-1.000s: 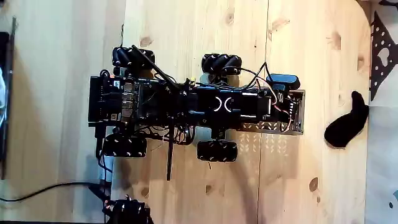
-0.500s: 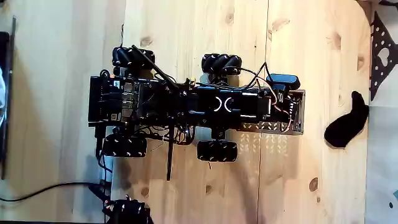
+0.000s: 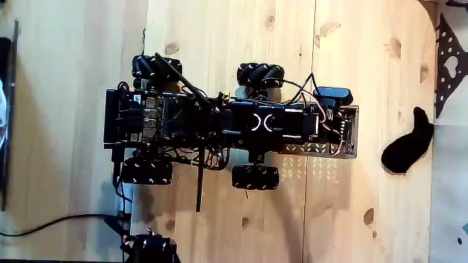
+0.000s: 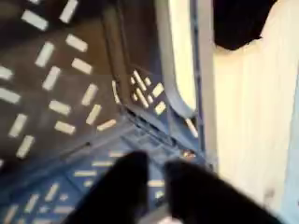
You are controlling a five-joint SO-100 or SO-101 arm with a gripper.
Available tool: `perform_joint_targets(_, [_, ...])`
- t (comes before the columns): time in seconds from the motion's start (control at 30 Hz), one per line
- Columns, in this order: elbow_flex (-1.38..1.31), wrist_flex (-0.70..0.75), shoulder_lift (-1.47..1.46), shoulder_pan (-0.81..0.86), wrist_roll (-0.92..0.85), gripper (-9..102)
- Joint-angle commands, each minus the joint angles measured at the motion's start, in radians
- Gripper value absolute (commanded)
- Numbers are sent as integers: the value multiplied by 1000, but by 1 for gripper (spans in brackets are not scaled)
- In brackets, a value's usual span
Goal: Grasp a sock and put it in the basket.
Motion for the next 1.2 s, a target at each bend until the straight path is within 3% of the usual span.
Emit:
perform_joint_targets(0.0, [5, 143, 9, 8, 5, 0])
perform_joint_targets(0.77, [5, 143, 9, 9, 3, 0])
perform_joint_targets(0.9, [5, 137, 8, 107, 48, 0])
perform_joint_targets(1.17, [-8, -153, 0, 77, 123, 0])
